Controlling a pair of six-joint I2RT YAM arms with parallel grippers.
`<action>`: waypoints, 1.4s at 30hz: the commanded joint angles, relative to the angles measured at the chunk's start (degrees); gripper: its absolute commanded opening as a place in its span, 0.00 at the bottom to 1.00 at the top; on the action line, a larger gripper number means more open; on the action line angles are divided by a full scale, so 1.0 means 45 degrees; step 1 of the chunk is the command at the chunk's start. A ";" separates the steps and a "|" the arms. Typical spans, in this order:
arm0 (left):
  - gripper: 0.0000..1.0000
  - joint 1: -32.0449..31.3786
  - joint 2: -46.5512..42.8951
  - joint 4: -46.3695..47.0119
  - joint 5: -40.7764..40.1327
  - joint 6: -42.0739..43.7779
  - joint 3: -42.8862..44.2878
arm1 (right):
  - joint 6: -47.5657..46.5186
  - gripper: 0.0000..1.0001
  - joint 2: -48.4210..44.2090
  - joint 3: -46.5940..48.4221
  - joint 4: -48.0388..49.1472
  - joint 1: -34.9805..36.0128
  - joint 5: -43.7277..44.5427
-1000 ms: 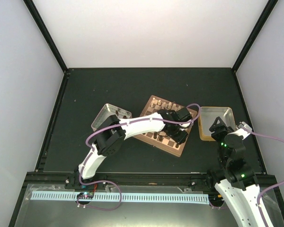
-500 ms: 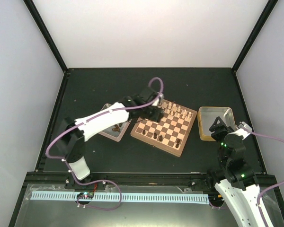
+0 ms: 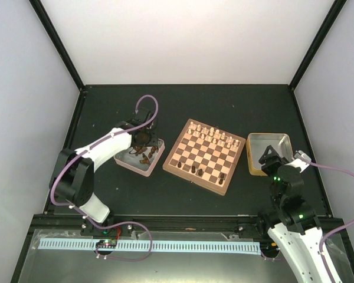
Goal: Set up the chess pieces on the board
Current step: Pick up the chess piece from the storage box.
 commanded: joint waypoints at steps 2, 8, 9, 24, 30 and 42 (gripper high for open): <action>0.41 0.0888 0.0761 0.0607 -0.0321 0.0514 0.0306 | 0.0013 0.80 0.0192 -0.0100 0.0395 0.0064 -0.0049; 0.42 0.1273 0.2033 0.0439 -0.1076 0.0946 0.1062 | 0.0028 0.80 0.0215 -0.0101 0.0386 0.0064 -0.0055; 0.41 0.1315 0.2191 0.0489 -0.1092 0.0970 0.1129 | 0.0018 0.80 0.0209 -0.0101 0.0403 0.0064 -0.0055; 0.23 0.1521 0.3908 0.0406 -0.1290 0.1743 0.2258 | 0.0000 0.80 0.0545 -0.0105 0.0614 0.0065 -0.0190; 0.22 0.1519 0.4094 0.0635 -0.1363 0.1912 0.2172 | -0.0069 0.80 0.0570 -0.0096 0.0631 0.0059 -0.0158; 0.15 0.1521 0.3795 0.2665 -0.1429 0.3256 0.1087 | -0.0111 0.80 0.0658 -0.0042 0.0690 0.0064 -0.0245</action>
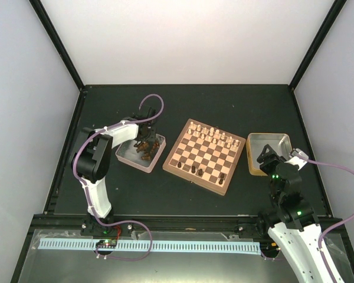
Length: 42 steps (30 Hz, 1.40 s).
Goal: Set up the chess pieces on the board
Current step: Pick up the chess piece from the storage box, then place the chess piece on the chessboard.
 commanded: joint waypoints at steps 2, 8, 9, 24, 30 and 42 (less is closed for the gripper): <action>0.10 0.0086 -0.0095 0.0860 -0.0067 0.0666 -0.0219 | -0.0081 0.80 0.0135 0.0038 0.0384 0.0053 0.0030; 0.02 0.0076 -0.0700 0.0748 -0.0147 0.0446 -0.0690 | -0.0076 0.80 0.0177 0.0023 0.0389 0.0064 -0.0005; 0.02 0.0068 -0.0897 0.0558 -0.0206 0.0281 -0.0751 | -0.0058 0.80 0.0177 0.0021 0.0381 0.0064 0.0008; 0.04 -0.0633 -0.4272 -0.0700 0.2743 -0.0110 -0.1445 | 0.0068 0.80 -0.0015 -0.0052 0.0443 0.0064 0.0089; 0.05 -0.2362 -0.4967 -0.0701 0.3728 -0.0251 -0.0995 | 0.0121 0.80 -0.0057 -0.0096 0.0440 0.0064 0.0011; 0.06 -0.5762 -0.4301 0.0024 0.4876 -0.0590 -0.0150 | 0.0179 0.80 -0.0208 -0.0086 0.0249 0.0064 0.0004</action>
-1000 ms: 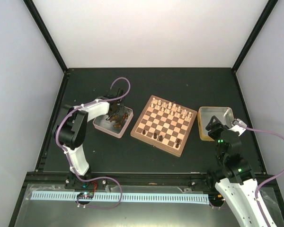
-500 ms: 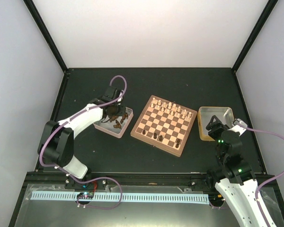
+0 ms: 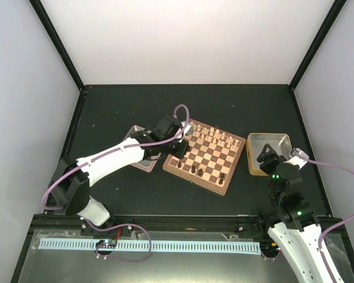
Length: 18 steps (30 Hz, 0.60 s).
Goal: Set up the chess pieces on the board
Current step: Place the chess piece on the chessboard.
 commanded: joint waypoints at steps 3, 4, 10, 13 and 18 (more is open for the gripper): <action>0.06 -0.1407 0.1008 0.0511 0.0671 -0.0411 0.0885 | 0.0182 0.80 -0.0271 -0.0110 0.0044 0.0064 0.0078; 0.06 -0.1645 0.1240 0.0480 0.0667 -0.0454 0.1078 | 0.0174 0.80 -0.0276 -0.0125 0.0034 0.0064 0.0084; 0.06 -0.3273 0.2919 -0.0562 -0.0861 -0.0288 0.2810 | 0.0204 0.80 -0.0219 -0.0178 0.0056 0.0064 0.0026; 0.07 -0.3804 0.3695 -0.1038 -0.1487 -0.0143 0.3541 | 0.0139 0.80 -0.0213 -0.0174 0.0026 0.0064 0.0068; 0.07 -0.4131 0.4985 -0.1346 -0.1771 -0.0178 0.4489 | 0.0165 0.80 -0.0218 -0.0247 0.0109 0.0064 0.0030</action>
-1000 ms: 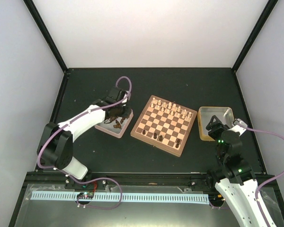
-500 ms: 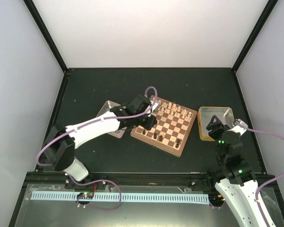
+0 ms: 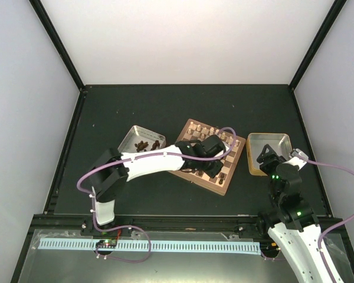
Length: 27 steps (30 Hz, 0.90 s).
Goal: Set up the chess pieces on the board
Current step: Place the chess piece on the chessboard.
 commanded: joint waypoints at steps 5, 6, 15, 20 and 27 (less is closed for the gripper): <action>0.06 -0.0308 0.1886 -0.0918 -0.1214 0.0120 0.1591 | 0.0107 0.80 -0.0081 -0.0109 0.0002 0.0064 0.0094; 0.06 -0.0328 0.2058 -0.1041 -0.1334 0.0117 0.1694 | 0.0087 0.80 -0.0082 -0.0098 -0.0034 0.0054 0.0110; 0.06 -0.0405 0.2608 -0.1163 -0.1516 0.0163 0.1818 | 0.0101 0.80 -0.0078 -0.0067 -0.0030 0.0055 0.0185; 0.06 -0.0470 0.2735 -0.1157 -0.1365 0.0126 0.1797 | 0.0101 0.80 -0.0015 -0.0057 0.0047 0.0064 0.0147; 0.06 -0.0489 0.2682 -0.1017 -0.0976 0.0145 0.1683 | 0.0111 0.80 -0.0043 -0.0094 -0.0002 0.0064 0.0136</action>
